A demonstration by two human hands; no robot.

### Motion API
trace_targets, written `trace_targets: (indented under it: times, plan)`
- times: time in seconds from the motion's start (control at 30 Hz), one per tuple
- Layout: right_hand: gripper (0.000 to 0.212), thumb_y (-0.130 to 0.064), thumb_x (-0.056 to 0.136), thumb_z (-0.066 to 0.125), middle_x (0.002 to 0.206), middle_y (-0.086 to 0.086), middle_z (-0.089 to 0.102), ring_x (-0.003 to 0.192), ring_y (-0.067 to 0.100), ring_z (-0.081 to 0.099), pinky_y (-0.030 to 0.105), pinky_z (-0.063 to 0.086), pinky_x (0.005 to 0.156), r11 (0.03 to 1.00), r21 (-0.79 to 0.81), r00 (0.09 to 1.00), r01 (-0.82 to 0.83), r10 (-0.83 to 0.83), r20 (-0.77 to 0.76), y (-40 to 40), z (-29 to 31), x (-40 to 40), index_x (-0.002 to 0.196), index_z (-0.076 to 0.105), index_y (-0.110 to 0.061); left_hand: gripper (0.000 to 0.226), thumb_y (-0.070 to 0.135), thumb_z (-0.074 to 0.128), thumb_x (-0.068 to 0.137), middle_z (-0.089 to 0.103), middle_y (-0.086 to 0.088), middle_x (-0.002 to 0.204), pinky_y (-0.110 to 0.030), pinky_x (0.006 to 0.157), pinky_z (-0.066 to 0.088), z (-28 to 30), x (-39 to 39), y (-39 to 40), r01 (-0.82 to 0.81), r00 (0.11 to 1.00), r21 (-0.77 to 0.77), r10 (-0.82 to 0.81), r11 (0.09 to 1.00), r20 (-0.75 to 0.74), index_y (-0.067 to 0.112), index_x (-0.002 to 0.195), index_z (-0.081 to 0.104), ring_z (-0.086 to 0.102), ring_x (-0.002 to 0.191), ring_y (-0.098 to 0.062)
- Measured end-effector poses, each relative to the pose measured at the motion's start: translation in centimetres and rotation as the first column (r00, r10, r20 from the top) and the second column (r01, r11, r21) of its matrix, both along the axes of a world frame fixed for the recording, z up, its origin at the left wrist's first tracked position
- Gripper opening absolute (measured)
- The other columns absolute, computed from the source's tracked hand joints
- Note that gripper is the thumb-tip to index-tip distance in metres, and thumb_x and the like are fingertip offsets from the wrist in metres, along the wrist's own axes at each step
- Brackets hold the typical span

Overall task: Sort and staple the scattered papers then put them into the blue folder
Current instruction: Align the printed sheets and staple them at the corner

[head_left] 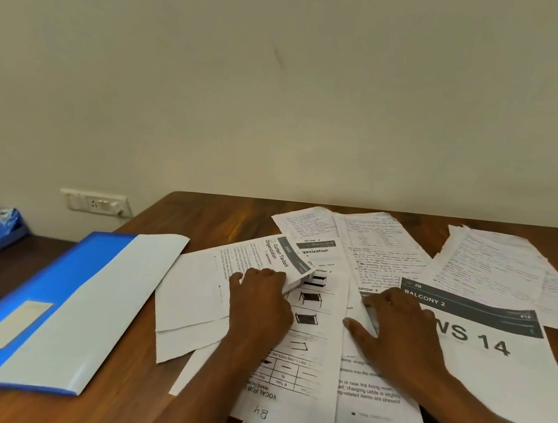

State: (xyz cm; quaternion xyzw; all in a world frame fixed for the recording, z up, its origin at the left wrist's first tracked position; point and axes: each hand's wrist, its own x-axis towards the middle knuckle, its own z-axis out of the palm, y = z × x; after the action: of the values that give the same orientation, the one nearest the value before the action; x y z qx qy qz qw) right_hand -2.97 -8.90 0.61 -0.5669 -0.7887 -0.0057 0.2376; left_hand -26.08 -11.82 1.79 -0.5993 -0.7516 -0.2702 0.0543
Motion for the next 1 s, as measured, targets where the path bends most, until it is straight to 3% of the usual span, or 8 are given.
trace_targets:
  times: [0.17, 0.27, 0.4, 0.57, 0.7, 0.8, 0.9, 1.0]
  plan:
    - [0.043, -0.061, 0.088, 0.066, 0.108, -0.003, 0.061, 0.102, 0.023, 0.059, 0.045, 0.049, 0.081, 0.995, 0.098, 0.999, -0.004, 0.000, 0.040, 0.4, -1.3, 0.0, 0.112, 0.071, -0.026, 0.052, 0.015, 0.073, 0.083, 0.068, 0.004, 0.132, -0.046, 0.119, 0.032, 0.0, 0.2, 0.1, 0.008, 0.996, -0.084, -0.015, 0.996, -0.083, 0.026, 0.134, 0.067, 0.056, 0.124, -0.021]
    - [0.042, -0.059, 0.088, 0.066, 0.108, -0.003, 0.062, 0.102, 0.023, 0.059, 0.045, 0.049, 0.081, 0.992, 0.122, 0.999, -0.009, 0.003, 0.045, 0.6, -1.6, 0.0, 0.113, 0.071, -0.025, 0.056, 0.015, 0.073, 0.087, 0.065, 0.002, 0.139, -0.045, 0.121, 0.031, 0.1, 0.5, -0.1, 0.019, 0.992, -0.117, -0.034, 0.993, -0.123, 0.025, 0.141, 0.061, 0.053, 0.131, -0.023]
    - [0.043, -0.060, 0.089, 0.063, 0.111, -0.002, 0.062, 0.105, 0.024, 0.059, 0.045, 0.049, 0.083, 0.991, 0.133, 0.998, -0.007, -0.001, 0.063, 0.8, -1.8, -0.1, 0.114, 0.071, -0.026, 0.053, 0.014, 0.069, 0.090, 0.065, 0.000, 0.137, -0.041, 0.112, 0.040, 0.2, 1.1, -0.6, 0.070, 0.983, -0.129, -0.091, 0.989, -0.160, 0.022, 0.141, 0.058, 0.055, 0.126, -0.024]
    - [0.045, -0.061, 0.091, 0.061, 0.113, -0.002, 0.061, 0.106, 0.023, 0.058, 0.045, 0.048, 0.084, 0.992, 0.122, 0.998, -0.003, -0.004, 0.061, 0.8, -1.9, 0.0, 0.117, 0.070, -0.026, 0.032, 0.011, 0.068, 0.092, 0.072, -0.002, 0.118, -0.037, 0.088, 0.052, 0.3, 2.1, -0.9, 0.118, 0.972, -0.099, -0.136, 0.988, -0.192, 0.019, 0.124, 0.065, 0.065, 0.106, -0.024]
    - [0.046, -0.063, 0.091, 0.059, 0.115, -0.004, 0.059, 0.109, 0.022, 0.056, 0.045, 0.047, 0.086, 0.995, 0.101, 0.999, -0.007, 0.003, 0.038, 0.9, -1.9, 0.1, 0.118, 0.069, -0.027, 0.034, 0.009, 0.061, 0.098, 0.069, -0.006, 0.123, -0.036, 0.089, 0.051, 0.9, 3.0, -1.3, 0.150, 0.959, -0.164, -0.184, 0.975, -0.217, 0.016, 0.131, 0.056, 0.066, 0.108, -0.026]
    - [0.049, -0.068, 0.090, 0.057, 0.117, -0.008, 0.059, 0.114, 0.018, 0.054, 0.045, 0.045, 0.091, 0.999, 0.051, 1.000, -0.004, 0.005, -0.023, 0.9, -1.7, 0.2, 0.121, 0.069, -0.031, 0.050, 0.013, 0.060, 0.101, 0.067, -0.007, 0.131, -0.038, 0.092, 0.053, 0.8, 3.9, -1.5, 0.172, 0.940, -0.165, -0.212, 0.971, -0.269, 0.013, 0.149, 0.044, 0.066, 0.114, -0.028]
    - [0.055, -0.078, 0.088, 0.049, 0.114, -0.014, 0.057, 0.114, 0.011, 0.052, 0.040, 0.041, 0.094, 1.000, 0.002, 0.988, -0.023, 0.023, -0.153, 1.0, -1.4, 0.3, 0.116, 0.069, -0.035, 0.066, 0.019, 0.058, 0.105, 0.058, -0.011, 0.148, -0.042, 0.107, 0.050, 0.8, 5.2, -1.6, 0.221, 0.921, -0.179, -0.266, 0.959, -0.285, 0.012, 0.162, 0.028, 0.062, 0.128, -0.031]
    - [0.063, -0.090, 0.081, 0.041, 0.111, -0.015, 0.058, 0.113, 0.009, 0.052, 0.037, 0.037, 0.095, 0.998, -0.062, 0.962, -0.021, 0.004, -0.272, 1.1, -0.7, 0.2, 0.106, 0.070, -0.040, 0.061, 0.022, 0.052, 0.107, 0.059, -0.008, 0.148, -0.041, 0.109, 0.048, 1.1, 6.7, -2.0, 0.258, 0.925, -0.179, -0.297, 0.949, -0.238, 0.015, 0.163, 0.029, 0.062, 0.130, -0.030]
